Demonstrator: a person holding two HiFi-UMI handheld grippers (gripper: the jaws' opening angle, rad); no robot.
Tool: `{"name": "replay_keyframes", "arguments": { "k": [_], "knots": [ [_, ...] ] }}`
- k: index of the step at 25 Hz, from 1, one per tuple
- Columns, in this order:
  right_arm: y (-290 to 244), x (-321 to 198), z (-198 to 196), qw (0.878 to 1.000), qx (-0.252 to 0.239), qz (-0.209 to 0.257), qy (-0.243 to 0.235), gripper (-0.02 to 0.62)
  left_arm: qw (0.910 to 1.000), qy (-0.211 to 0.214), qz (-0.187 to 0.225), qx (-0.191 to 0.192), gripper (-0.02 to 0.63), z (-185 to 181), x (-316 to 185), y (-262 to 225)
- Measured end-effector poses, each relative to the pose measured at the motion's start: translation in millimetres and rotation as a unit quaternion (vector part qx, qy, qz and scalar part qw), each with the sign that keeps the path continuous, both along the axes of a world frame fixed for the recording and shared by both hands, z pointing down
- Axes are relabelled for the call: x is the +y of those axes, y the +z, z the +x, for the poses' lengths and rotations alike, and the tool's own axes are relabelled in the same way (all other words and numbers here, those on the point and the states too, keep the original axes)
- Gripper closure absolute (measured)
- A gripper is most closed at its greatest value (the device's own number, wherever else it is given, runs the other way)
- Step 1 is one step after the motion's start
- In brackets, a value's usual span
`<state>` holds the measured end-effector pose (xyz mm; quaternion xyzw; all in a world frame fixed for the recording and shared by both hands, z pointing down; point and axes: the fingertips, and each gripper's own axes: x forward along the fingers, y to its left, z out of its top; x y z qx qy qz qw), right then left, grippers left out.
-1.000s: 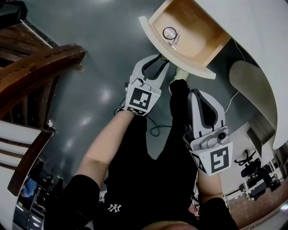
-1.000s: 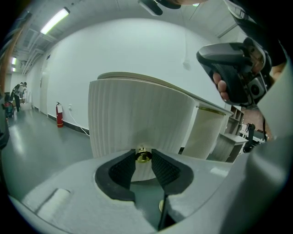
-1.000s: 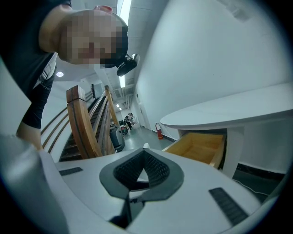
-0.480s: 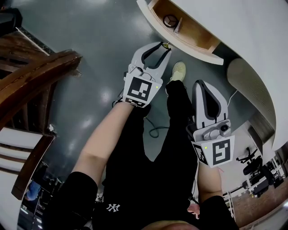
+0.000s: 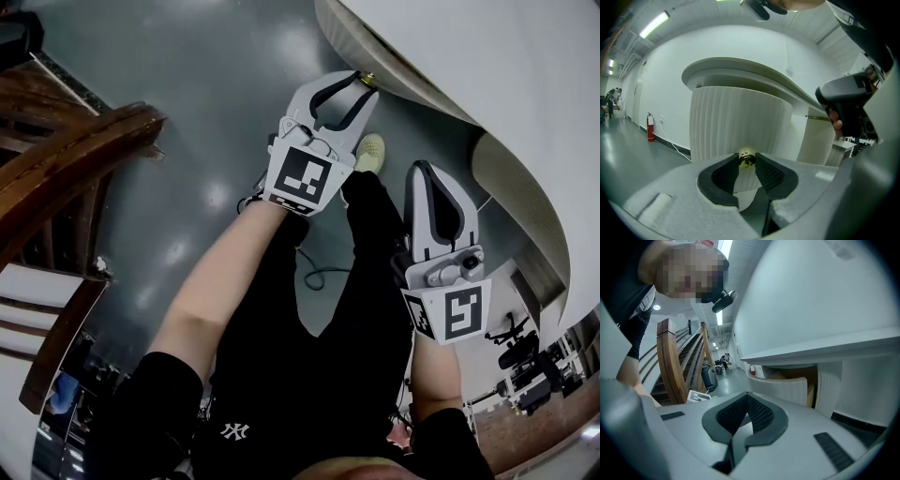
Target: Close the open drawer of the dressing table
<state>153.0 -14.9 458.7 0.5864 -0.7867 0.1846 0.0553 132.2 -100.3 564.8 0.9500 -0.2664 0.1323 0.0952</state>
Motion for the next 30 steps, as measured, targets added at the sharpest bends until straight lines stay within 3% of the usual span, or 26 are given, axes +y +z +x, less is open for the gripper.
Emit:
{"name": "replay_keyframes", "arguments": {
  "k": [16, 30],
  "knots": [
    [12, -36, 15, 1.0, 0.012, 0.001, -0.004, 0.58, 0.9988, -0.004, 0.022, 0.043, 0.5, 47, -52, -5],
    [24, -38, 6, 1.0, 0.019, -0.005, -0.012, 0.58, 0.9973, 0.001, 0.024, 0.07, 0.502, 60, -56, 1]
  ]
}}
